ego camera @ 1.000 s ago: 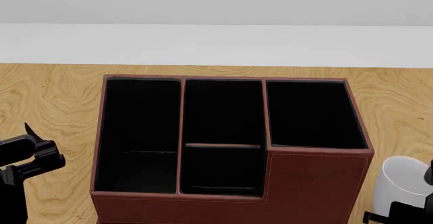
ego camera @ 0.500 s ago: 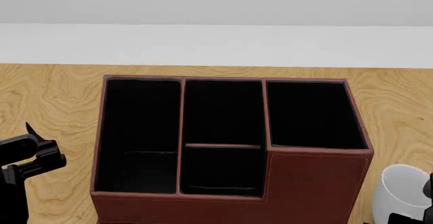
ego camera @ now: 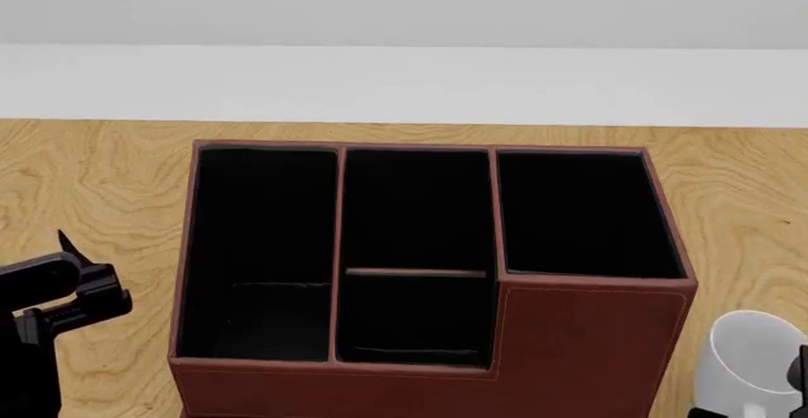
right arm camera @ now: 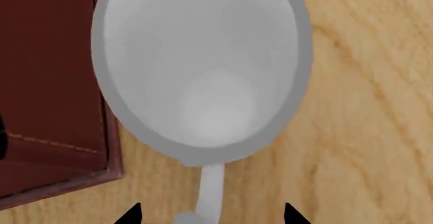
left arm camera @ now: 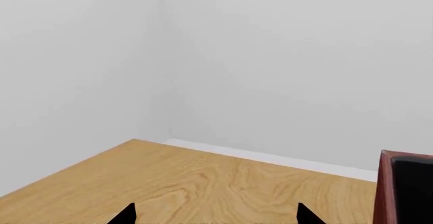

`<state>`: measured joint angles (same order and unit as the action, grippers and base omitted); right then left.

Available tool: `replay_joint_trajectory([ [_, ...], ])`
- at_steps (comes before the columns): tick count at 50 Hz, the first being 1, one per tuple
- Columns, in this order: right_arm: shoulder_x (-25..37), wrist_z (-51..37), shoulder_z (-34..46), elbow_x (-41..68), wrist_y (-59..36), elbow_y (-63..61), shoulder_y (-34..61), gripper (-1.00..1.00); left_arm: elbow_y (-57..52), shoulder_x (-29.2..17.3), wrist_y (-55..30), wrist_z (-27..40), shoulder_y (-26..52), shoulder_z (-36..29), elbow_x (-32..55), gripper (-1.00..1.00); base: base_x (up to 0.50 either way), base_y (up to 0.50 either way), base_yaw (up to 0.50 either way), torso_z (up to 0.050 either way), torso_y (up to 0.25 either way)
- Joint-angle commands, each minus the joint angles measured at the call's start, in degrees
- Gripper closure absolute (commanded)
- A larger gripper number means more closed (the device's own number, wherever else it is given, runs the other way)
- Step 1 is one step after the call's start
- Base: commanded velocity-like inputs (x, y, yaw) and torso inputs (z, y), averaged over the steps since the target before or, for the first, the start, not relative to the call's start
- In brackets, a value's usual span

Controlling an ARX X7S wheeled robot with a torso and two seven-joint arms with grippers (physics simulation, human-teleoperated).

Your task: Pick up the white mug and place it to the right of the caddy.

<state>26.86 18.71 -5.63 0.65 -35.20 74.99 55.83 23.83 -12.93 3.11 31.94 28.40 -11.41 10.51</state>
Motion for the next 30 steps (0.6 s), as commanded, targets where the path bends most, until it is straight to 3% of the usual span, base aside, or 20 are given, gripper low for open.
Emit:
replay_joint_trajectory([
  [1,-0.1,0.3,0.2,-1.1,0.9,0.0,0.7,-1.0,-0.9,-0.2,-0.4,0.0,-0.3,-0.1,0.5,-1.0,0.0,0.0,0.0,0.0,0.0],
  [17,-0.3,1.3,1.3,-1.2,3.3,-0.9,1.5,-1.0,-6.7,-0.9,-4.0,0.6,-1.9,-0.4,1.6,-1.0,0.0,0.0,0.0,0.0,0.0],
  [30,-1.3,0.9,-2.0,1.5,-10.5,-26.9,-11.7,-1.0,-0.4,-0.2,0.6,-0.8,-0.4,-0.6,1.6,-1.0,0.0,0.0,0.0,0.0,0.0],
])
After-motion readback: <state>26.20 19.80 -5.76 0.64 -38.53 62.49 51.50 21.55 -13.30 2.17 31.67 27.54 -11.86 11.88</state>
